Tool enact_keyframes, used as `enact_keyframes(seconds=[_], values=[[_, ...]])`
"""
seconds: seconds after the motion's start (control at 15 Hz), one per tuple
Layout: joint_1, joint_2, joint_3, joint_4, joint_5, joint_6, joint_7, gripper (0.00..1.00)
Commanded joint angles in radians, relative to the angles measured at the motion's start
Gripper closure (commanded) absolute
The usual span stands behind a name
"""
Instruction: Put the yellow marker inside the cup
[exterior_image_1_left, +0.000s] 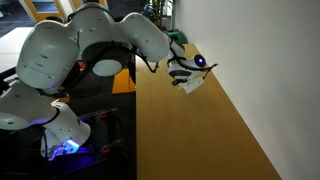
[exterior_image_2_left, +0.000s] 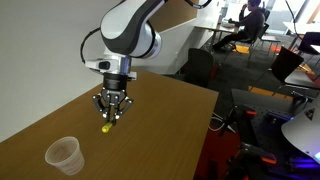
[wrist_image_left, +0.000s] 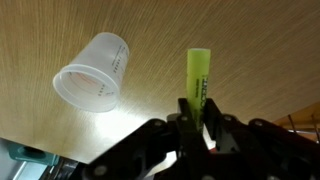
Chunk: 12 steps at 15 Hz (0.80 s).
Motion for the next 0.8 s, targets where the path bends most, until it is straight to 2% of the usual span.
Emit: enact_keyframes(seconds=[0.0, 0.4, 0.73], values=[[-0.016, 0.019, 0.014, 0.059, 0.09, -0.125, -0.13, 0.95], [0.007, 0.048, -0.013, 0.129, 0.234, -0.26, -0.255, 0.95], [0.045, 0.088, -0.035, 0.163, 0.362, -0.211, -0.263, 0.95]])
